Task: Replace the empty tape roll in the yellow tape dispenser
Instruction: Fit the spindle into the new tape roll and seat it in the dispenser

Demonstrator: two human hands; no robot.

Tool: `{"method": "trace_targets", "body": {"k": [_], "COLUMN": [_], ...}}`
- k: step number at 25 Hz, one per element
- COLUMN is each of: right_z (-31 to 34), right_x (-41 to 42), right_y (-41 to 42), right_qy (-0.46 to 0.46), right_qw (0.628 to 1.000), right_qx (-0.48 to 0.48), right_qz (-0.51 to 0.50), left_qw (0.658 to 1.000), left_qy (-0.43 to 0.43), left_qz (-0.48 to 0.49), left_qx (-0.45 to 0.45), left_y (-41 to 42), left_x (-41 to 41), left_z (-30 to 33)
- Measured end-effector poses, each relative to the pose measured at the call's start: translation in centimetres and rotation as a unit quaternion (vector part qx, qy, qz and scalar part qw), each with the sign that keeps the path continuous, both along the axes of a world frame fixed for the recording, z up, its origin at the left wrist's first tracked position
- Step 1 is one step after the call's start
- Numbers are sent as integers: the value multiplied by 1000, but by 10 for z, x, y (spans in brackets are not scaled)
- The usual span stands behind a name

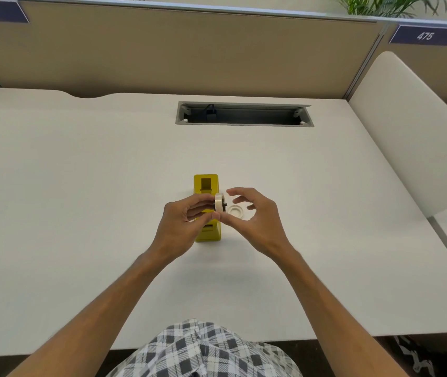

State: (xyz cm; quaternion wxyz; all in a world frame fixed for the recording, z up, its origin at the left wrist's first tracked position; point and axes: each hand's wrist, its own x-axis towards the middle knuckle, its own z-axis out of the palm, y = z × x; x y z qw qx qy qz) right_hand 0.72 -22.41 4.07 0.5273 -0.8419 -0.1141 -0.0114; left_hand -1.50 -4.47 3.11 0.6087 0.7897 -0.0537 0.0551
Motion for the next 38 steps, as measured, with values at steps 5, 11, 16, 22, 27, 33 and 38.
{"method": "trace_targets", "body": {"k": [5, 11, 16, 22, 27, 33, 38], "right_z": [0, 2, 5, 6, 4, -1, -8], "right_x": [-17, -17, -15, -16, -9, -1, 11], "right_y": [22, 33, 40, 45, 45, 52, 62], "right_qy": [-132, -161, -151, -137, -99, -53, -34], "right_qw": [967, 942, 948, 955, 962, 967, 968], "right_qx": [-145, -206, -176, -163, -142, -148, -146], "right_qz": [-164, -210, -220, -205, -212, -199, -203], "left_qw": [999, 987, 969, 974, 980, 974, 971], "left_qy": [-36, -101, -144, -122, -111, -82, -84], "left_qz": [7, 13, 33, 13, 10, 20, 13], "left_qx": [23, 122, 198, 192, 164, 211, 222], "left_y": [-2, -2, -3, -2, 0, 7, 18], "left_x": [0, 1, 1, 8, 13, 24, 37], "left_z": [-2, -7, -9, -8, -9, -16, -23]}}
